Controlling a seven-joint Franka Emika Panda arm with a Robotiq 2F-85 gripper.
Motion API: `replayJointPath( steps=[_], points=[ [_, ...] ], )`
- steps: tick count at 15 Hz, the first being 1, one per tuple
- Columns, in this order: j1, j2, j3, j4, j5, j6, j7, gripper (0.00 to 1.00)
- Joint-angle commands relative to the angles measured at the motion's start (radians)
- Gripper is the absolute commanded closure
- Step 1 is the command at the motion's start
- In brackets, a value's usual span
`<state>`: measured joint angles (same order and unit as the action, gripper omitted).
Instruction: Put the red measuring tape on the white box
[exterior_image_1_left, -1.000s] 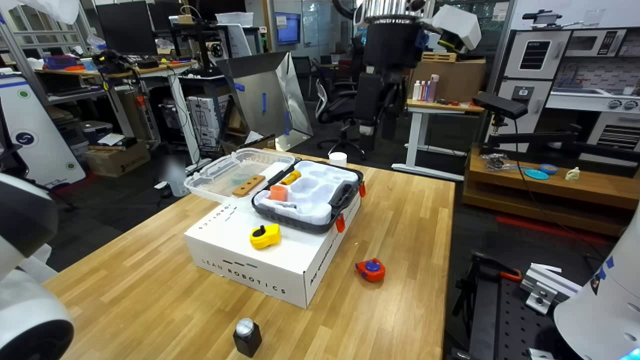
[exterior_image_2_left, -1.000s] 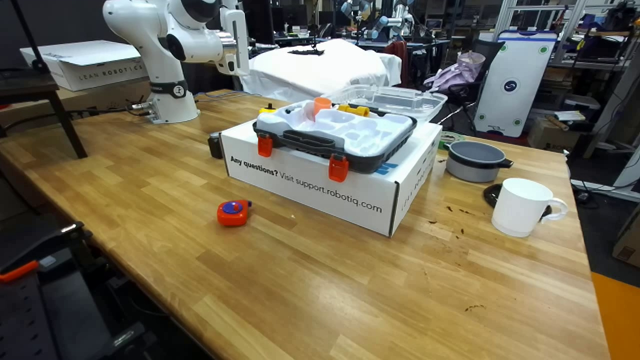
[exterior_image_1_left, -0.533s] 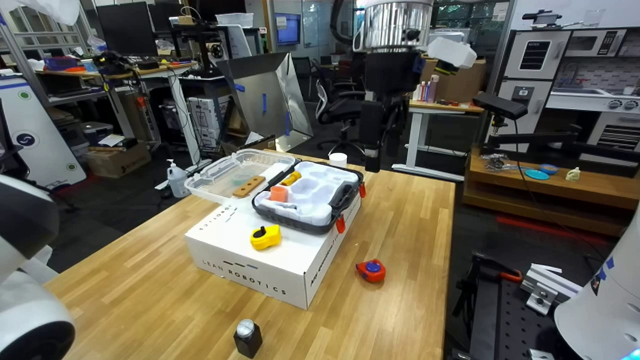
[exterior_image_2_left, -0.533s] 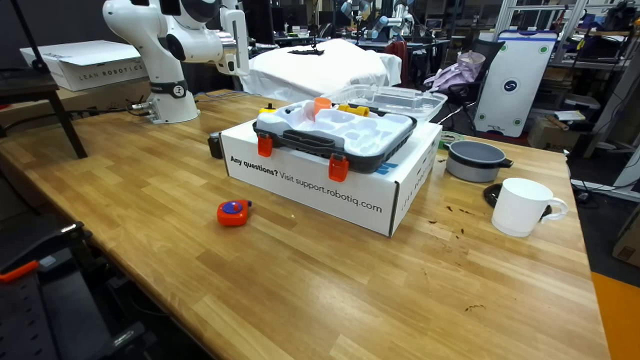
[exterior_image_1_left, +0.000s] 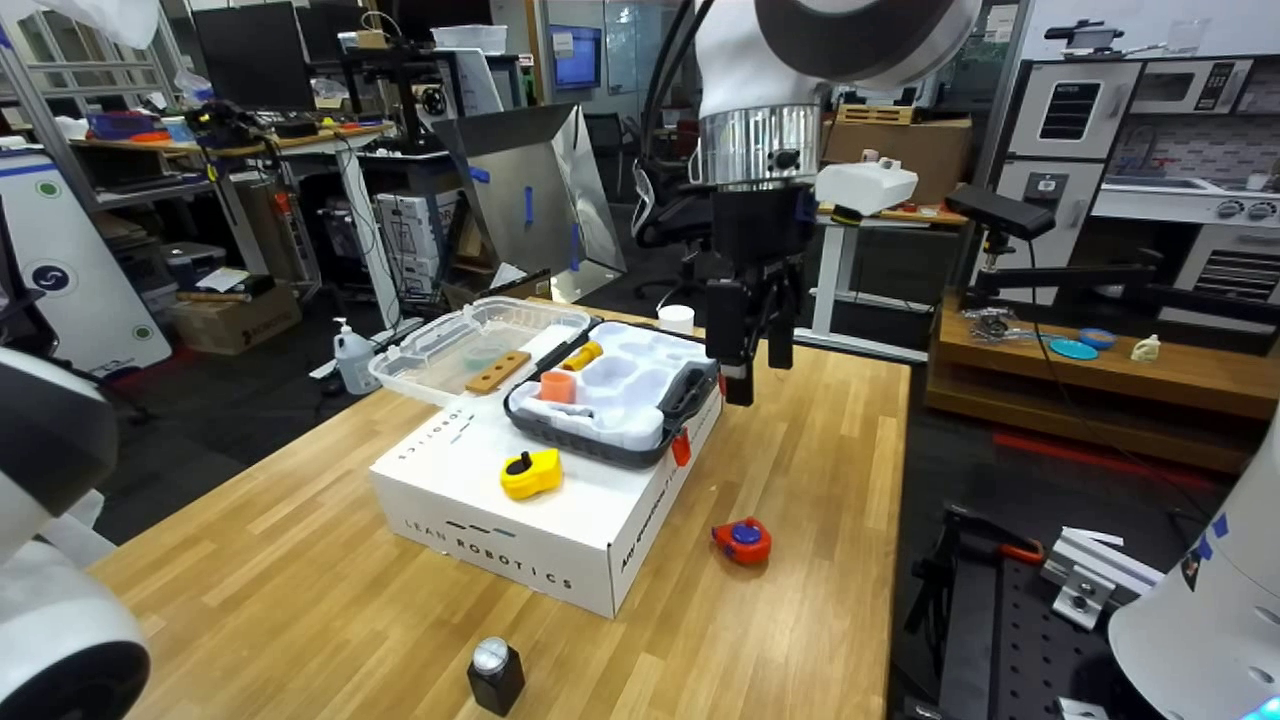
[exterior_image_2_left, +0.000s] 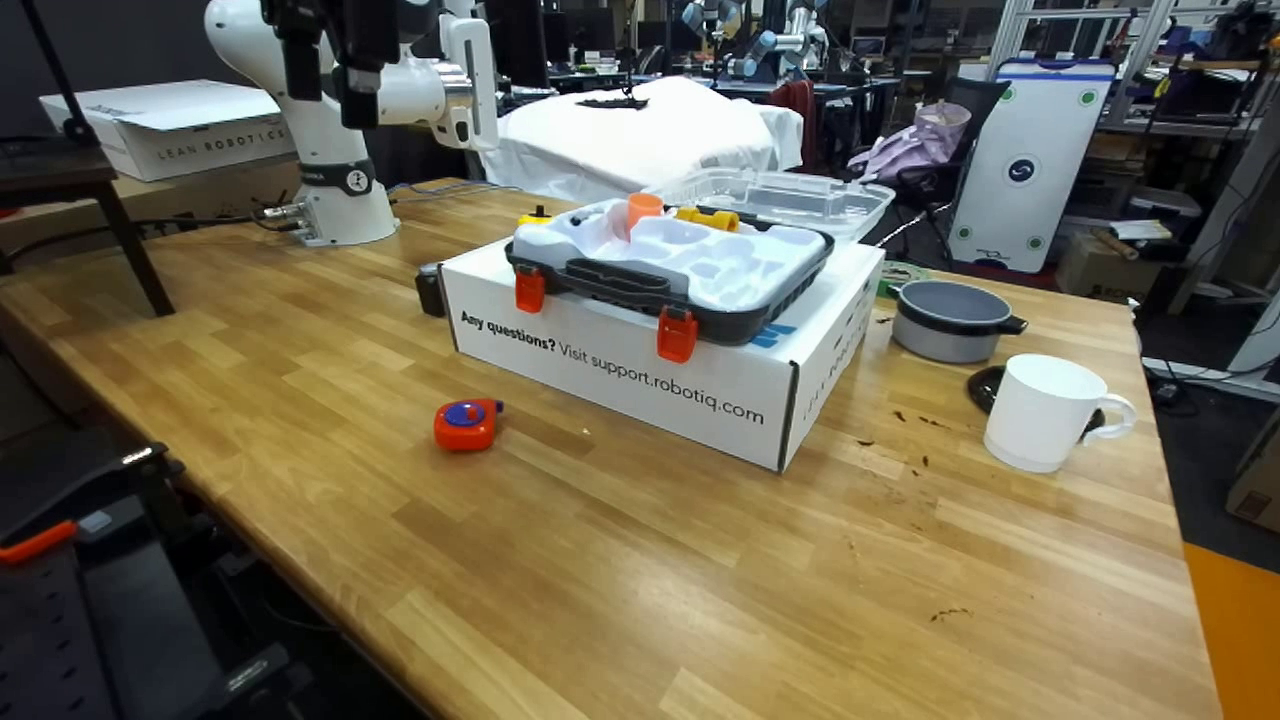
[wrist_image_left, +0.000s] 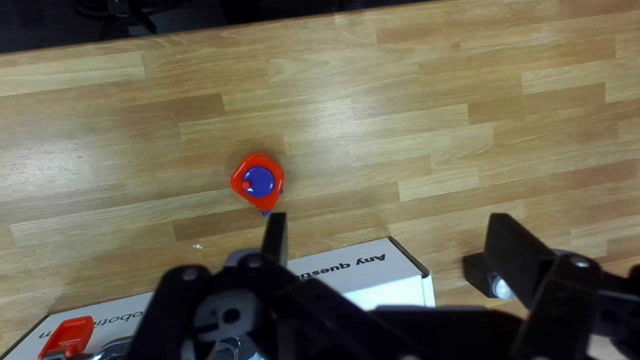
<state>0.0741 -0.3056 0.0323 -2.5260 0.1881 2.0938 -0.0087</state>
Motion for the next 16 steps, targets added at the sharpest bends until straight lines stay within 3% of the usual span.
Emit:
replayJointPath(
  steps=[1,9,16],
  points=[
    [-0.002,-0.003,0.002,0.001,0.0,-0.002,-0.001,0.0],
    [-0.004,0.023,-0.005,0.005,0.007,0.004,-0.016,0.0],
    [-0.043,0.24,-0.057,-0.005,0.02,0.093,-0.079,0.0]
  ],
)
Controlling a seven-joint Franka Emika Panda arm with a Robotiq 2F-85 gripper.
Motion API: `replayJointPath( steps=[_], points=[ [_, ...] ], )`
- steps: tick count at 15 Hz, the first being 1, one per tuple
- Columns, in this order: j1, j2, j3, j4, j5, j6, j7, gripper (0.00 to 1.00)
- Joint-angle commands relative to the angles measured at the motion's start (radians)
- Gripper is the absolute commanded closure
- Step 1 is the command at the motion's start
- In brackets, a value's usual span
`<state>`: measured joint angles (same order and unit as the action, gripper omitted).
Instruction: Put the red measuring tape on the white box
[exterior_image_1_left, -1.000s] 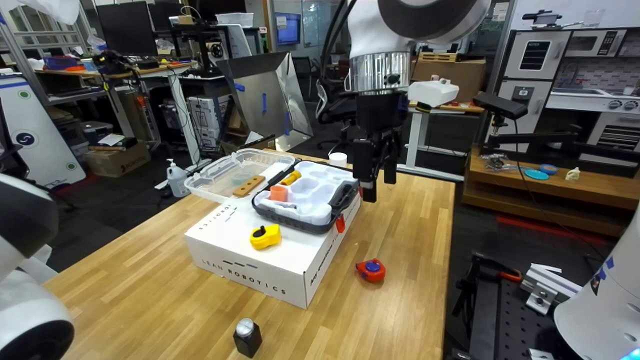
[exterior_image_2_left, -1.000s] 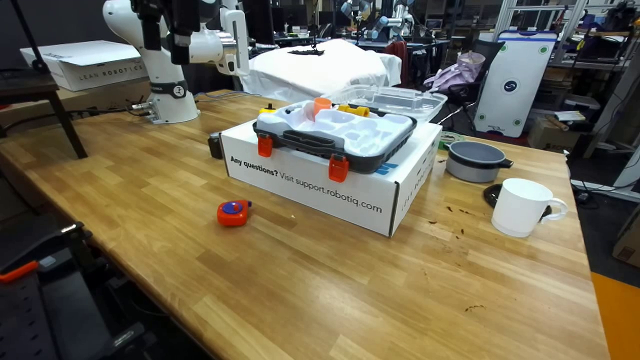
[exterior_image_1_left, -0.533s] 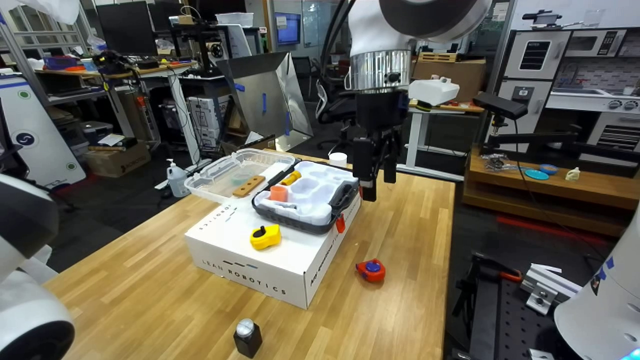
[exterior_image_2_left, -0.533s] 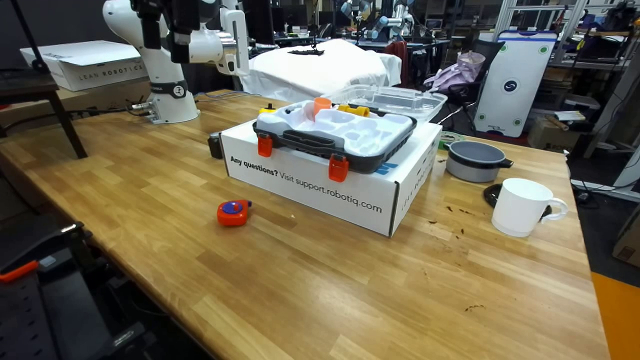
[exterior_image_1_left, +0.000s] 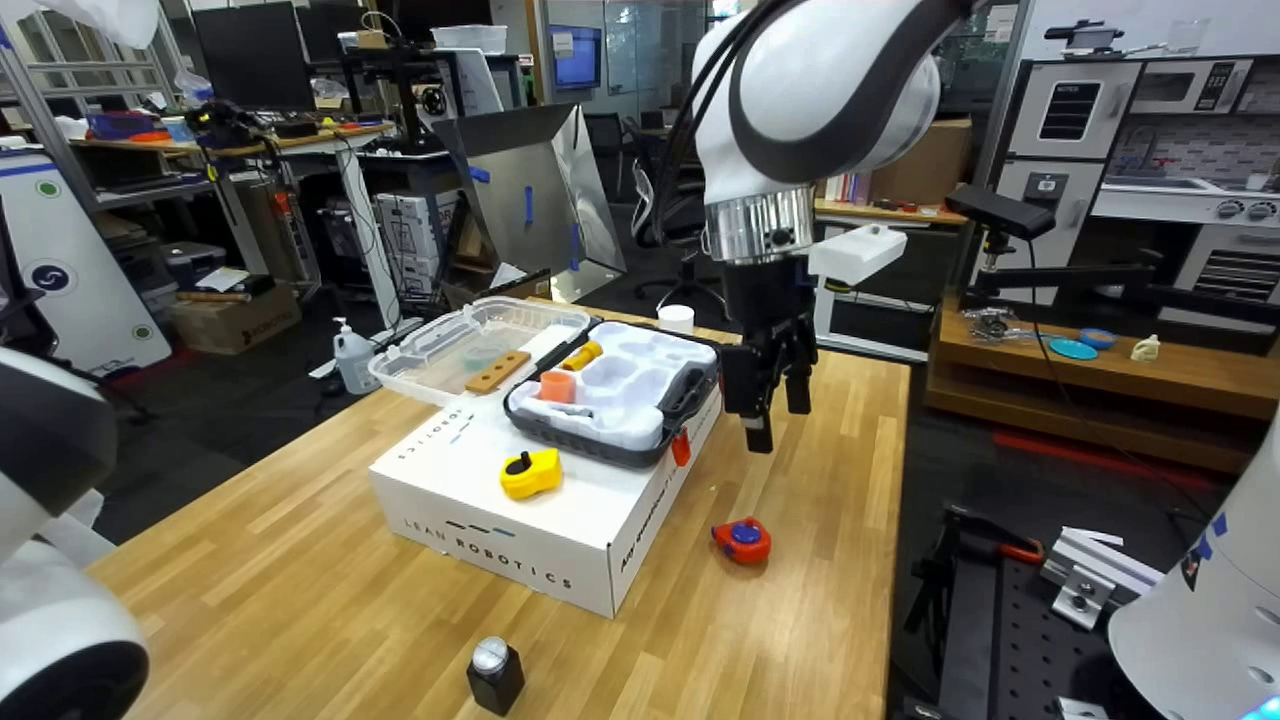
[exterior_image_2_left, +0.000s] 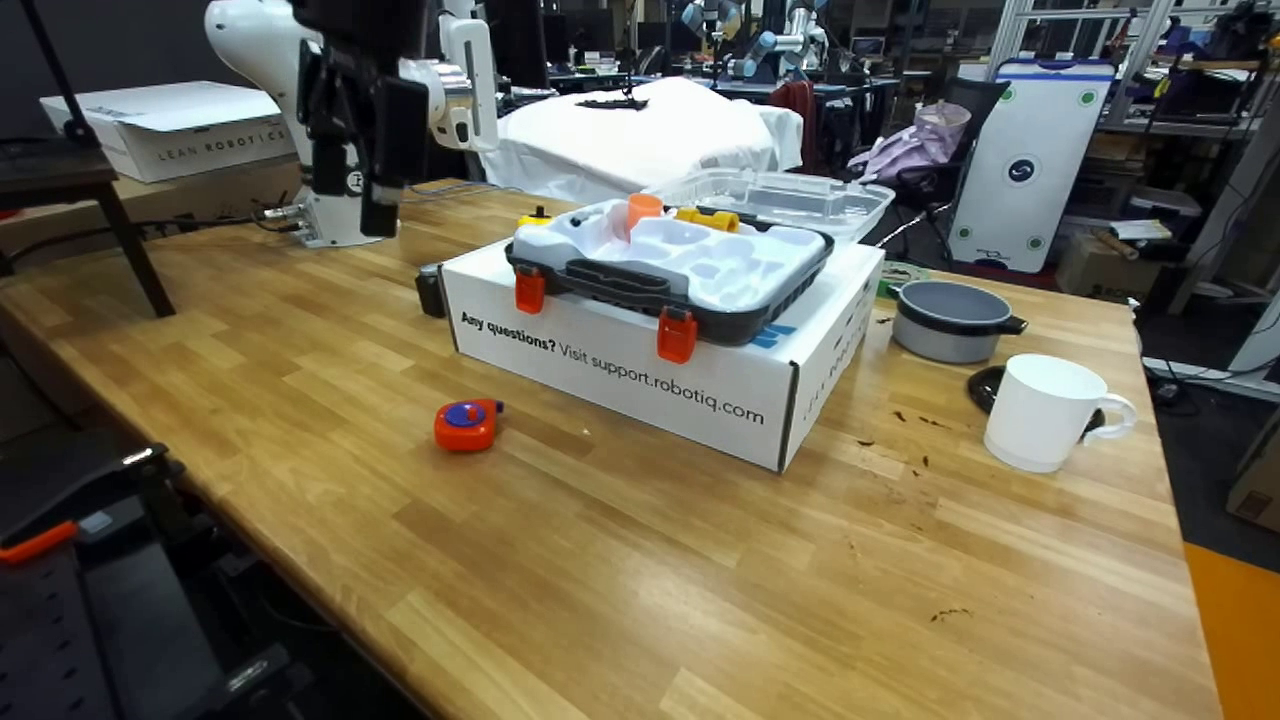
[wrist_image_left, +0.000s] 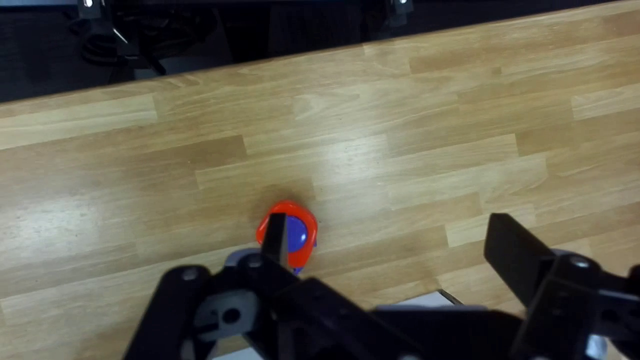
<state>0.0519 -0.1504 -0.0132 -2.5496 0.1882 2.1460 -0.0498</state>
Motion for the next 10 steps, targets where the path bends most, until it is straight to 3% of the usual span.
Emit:
replayJointPath(
  steps=[1,4,10],
  points=[
    [-0.029,0.12,-0.016,0.023,0.019,0.057,-0.041,0.0],
    [-0.047,0.202,-0.021,0.026,0.023,0.099,-0.032,0.0],
    [-0.048,0.207,-0.014,0.026,0.001,0.098,-0.022,0.0]
  ],
)
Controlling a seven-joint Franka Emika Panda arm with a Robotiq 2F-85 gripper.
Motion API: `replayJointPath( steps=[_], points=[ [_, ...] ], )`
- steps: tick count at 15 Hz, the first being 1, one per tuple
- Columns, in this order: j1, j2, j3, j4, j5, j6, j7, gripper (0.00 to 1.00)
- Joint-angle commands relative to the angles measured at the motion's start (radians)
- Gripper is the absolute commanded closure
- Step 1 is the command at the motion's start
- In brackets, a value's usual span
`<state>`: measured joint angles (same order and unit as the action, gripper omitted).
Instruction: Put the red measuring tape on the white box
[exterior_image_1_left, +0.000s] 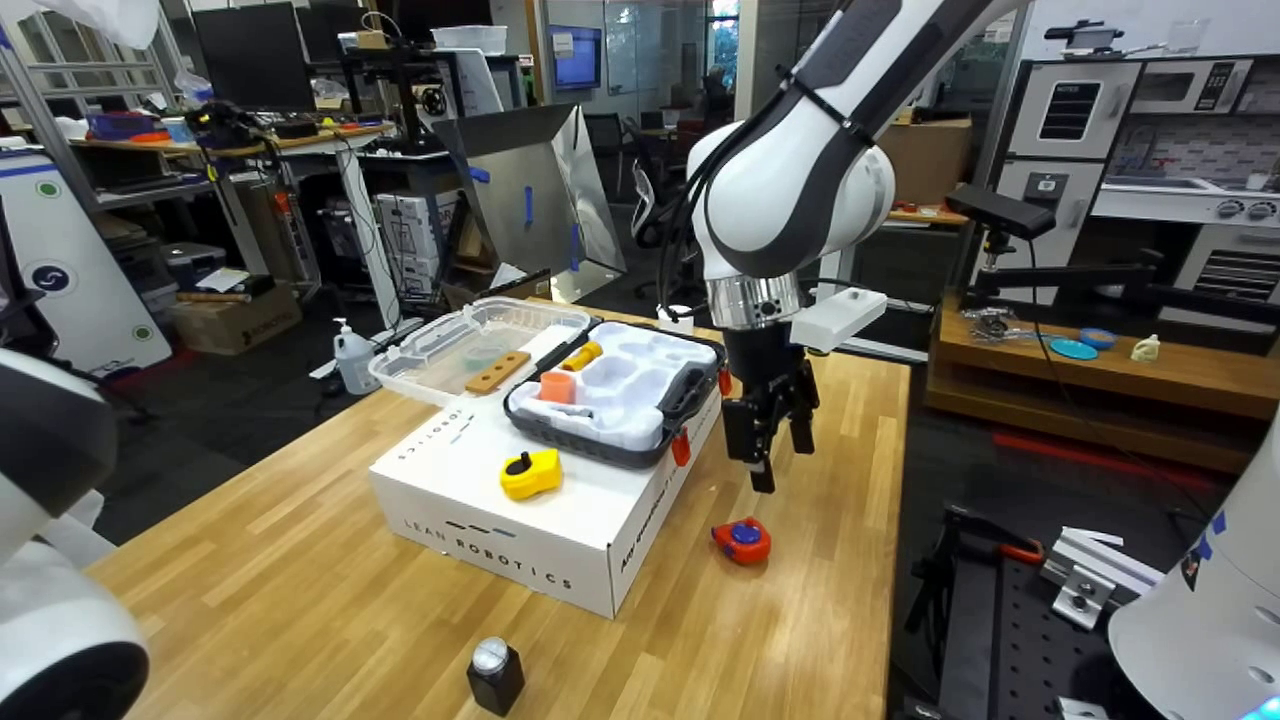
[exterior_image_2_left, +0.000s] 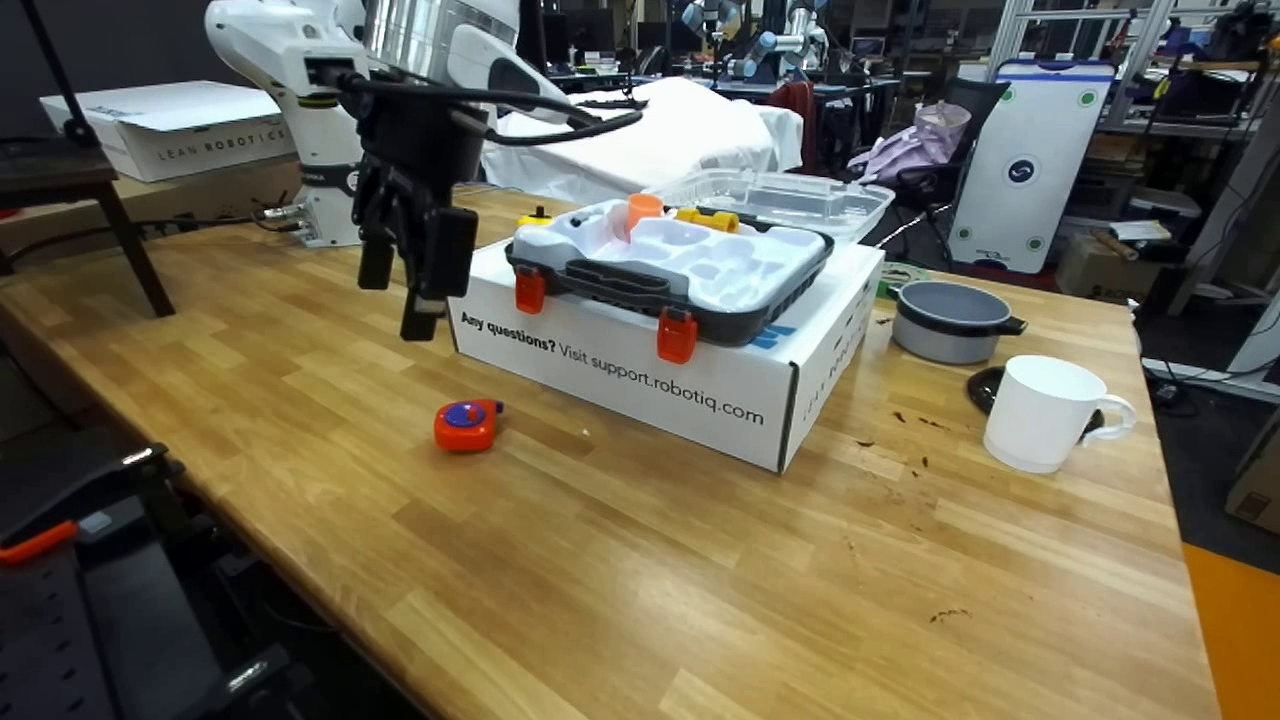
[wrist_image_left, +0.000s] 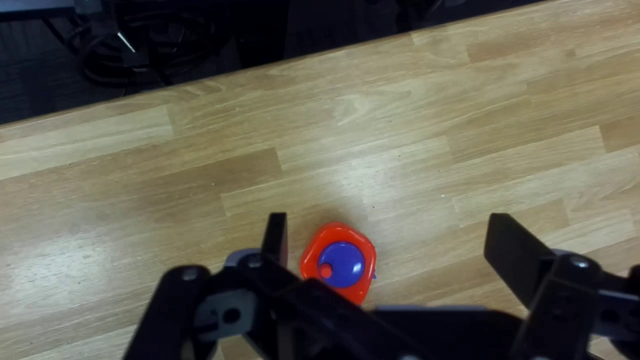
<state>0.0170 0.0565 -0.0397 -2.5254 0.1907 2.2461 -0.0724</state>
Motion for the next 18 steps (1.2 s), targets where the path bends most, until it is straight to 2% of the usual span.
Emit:
replayJointPath(
  steps=[1,4,8,18],
  points=[
    [-0.013,0.0,0.012,0.001,-0.001,-0.002,0.001,0.0],
    [-0.011,0.006,0.013,0.005,-0.005,-0.002,0.008,0.0],
    [-0.011,0.029,0.02,0.003,0.019,0.055,-0.01,0.0],
    [-0.01,0.217,0.039,0.013,-0.025,0.329,0.009,0.0]
  ],
)
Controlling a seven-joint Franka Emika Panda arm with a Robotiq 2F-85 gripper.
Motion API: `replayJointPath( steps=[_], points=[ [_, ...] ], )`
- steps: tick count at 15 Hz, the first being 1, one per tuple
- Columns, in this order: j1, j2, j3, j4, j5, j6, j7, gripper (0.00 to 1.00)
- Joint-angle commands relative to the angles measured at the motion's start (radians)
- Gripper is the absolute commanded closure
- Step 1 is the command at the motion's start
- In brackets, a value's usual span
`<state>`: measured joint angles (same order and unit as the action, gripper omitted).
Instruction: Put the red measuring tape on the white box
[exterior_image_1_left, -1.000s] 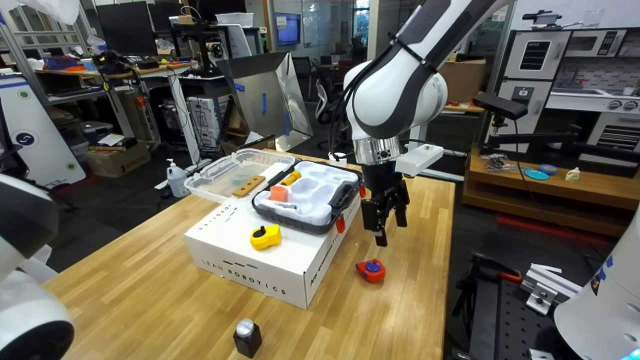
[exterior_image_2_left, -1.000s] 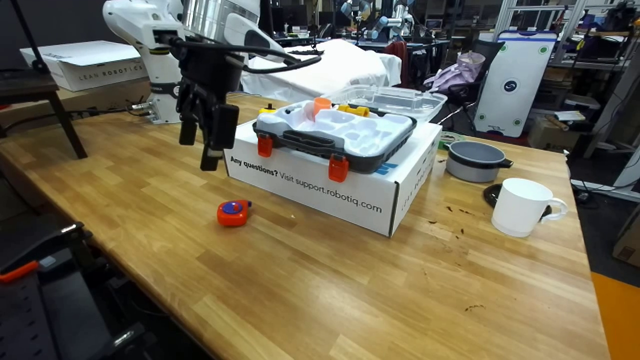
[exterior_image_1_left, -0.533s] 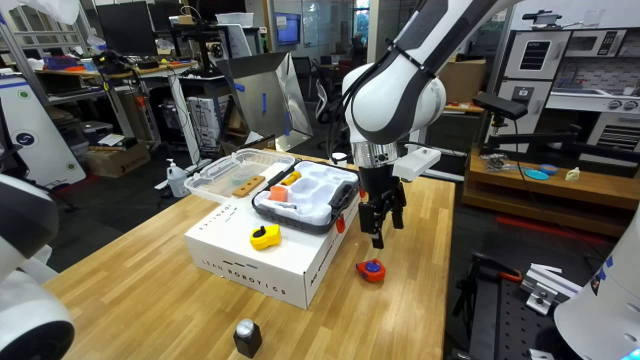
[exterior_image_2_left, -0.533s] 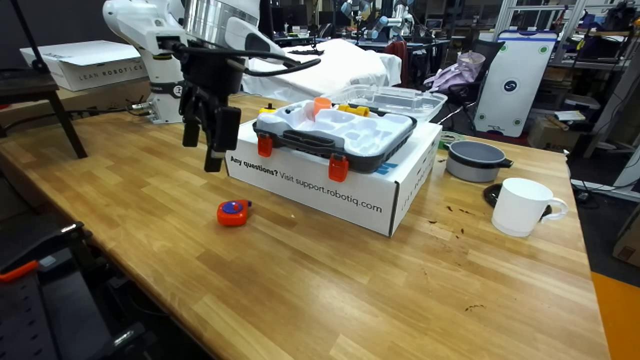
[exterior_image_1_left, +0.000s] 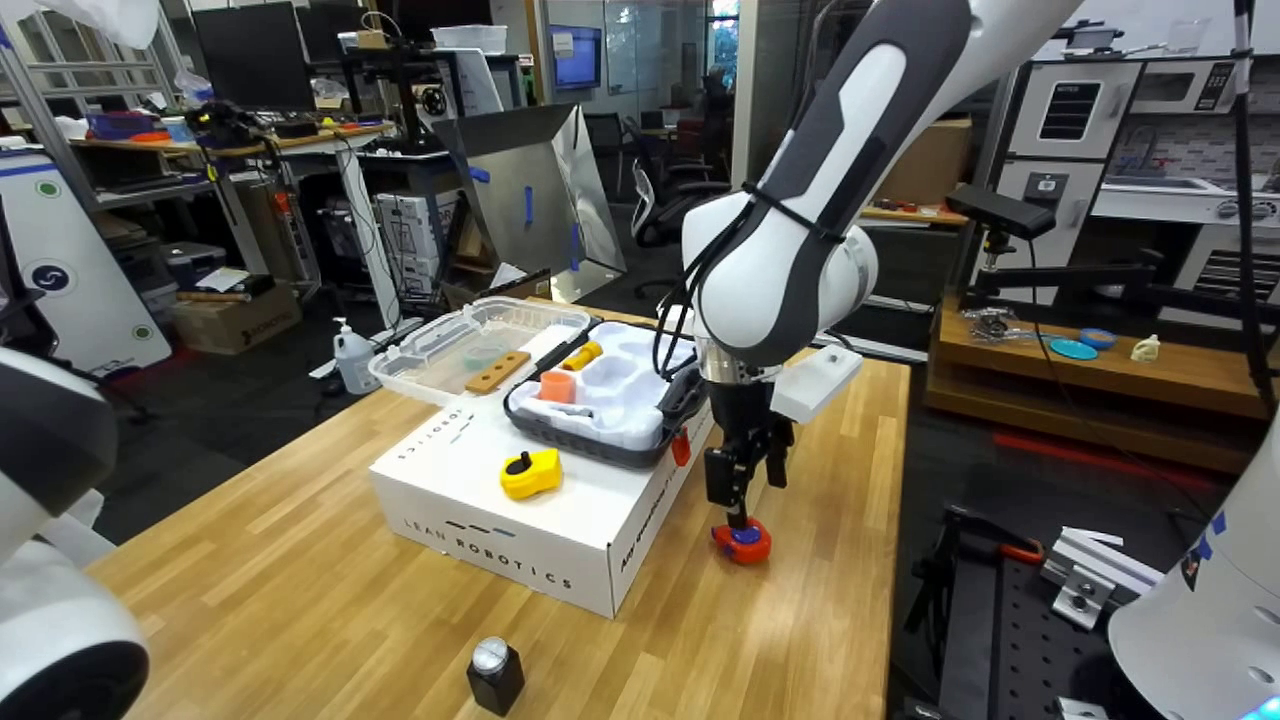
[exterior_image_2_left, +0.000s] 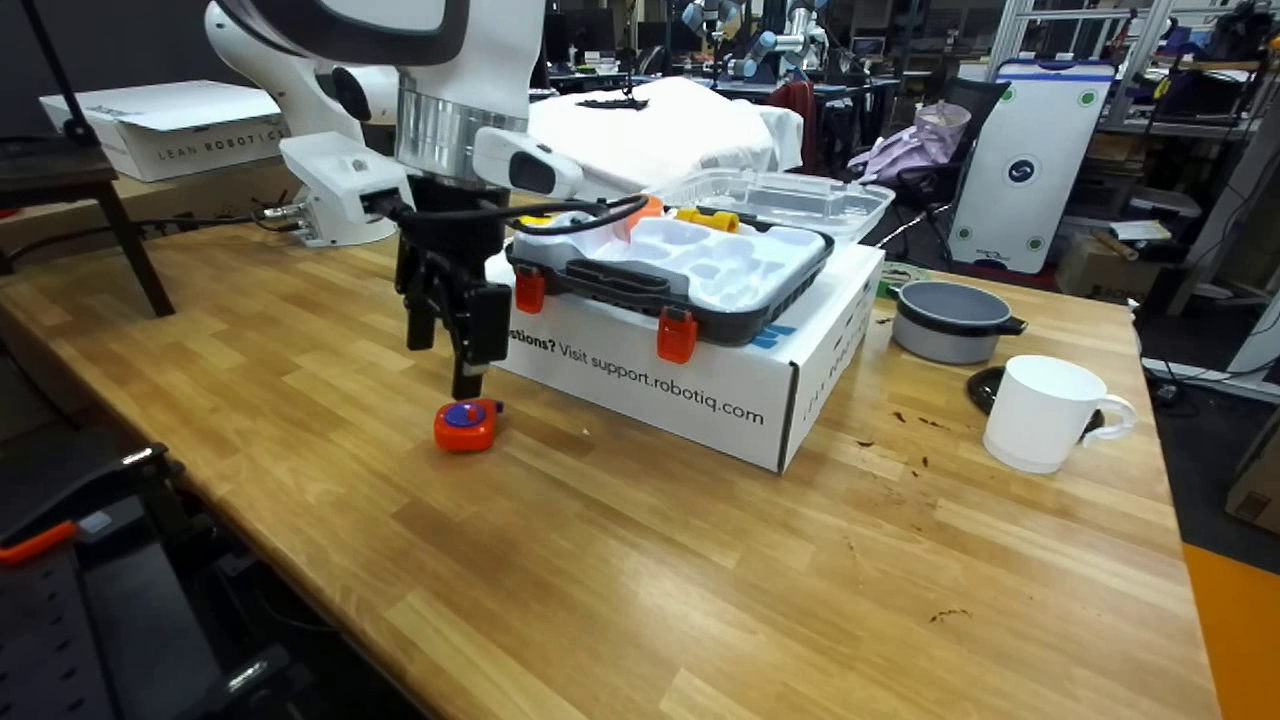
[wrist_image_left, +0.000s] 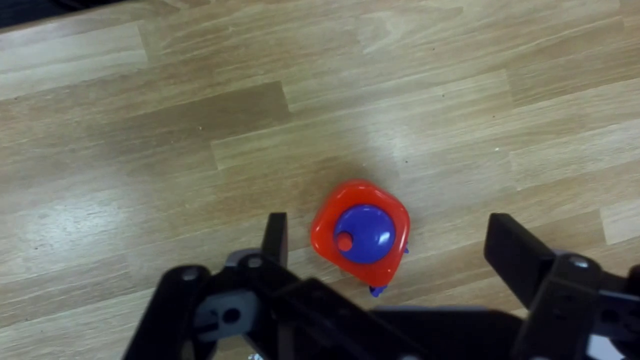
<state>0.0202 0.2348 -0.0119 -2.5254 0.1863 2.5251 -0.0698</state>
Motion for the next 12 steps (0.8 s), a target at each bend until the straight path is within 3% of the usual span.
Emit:
replayJointPath(
  steps=[1,9,12],
  points=[
    [-0.014,0.052,0.012,0.015,-0.024,0.063,0.009,0.0],
    [-0.019,0.055,0.021,0.008,-0.017,0.047,0.008,0.0],
    [0.001,0.066,0.002,0.012,-0.058,0.079,0.061,0.0]
  ],
)
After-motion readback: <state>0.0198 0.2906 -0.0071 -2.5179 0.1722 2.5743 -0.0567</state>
